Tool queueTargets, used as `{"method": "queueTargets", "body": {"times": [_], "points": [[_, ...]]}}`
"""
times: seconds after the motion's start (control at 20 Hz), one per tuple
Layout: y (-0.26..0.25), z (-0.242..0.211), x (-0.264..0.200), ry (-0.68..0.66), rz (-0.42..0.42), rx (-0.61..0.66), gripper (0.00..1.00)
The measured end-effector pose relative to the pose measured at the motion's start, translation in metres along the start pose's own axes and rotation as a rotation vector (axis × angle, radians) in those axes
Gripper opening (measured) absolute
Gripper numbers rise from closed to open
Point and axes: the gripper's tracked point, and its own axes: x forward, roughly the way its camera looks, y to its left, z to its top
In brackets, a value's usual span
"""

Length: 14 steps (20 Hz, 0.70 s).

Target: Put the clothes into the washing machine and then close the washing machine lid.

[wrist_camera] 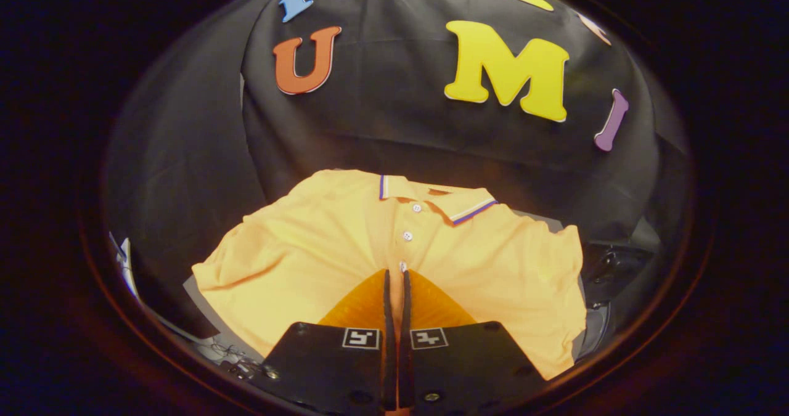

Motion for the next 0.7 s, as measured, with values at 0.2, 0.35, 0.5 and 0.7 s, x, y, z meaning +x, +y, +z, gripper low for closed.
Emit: {"method": "queueTargets", "body": {"times": [0.2, 0.35, 0.5, 0.7], "points": [[-0.008, 0.003, -0.007, -0.004, 0.013, 0.058, 0.04], [-0.013, 0.028, -0.031, -0.050, 0.046, 0.041, 0.04], [-0.027, 0.062, -0.059, -0.116, 0.071, 0.092, 0.04], [-0.047, 0.099, -0.084, -0.165, 0.081, 0.138, 0.04]]}}
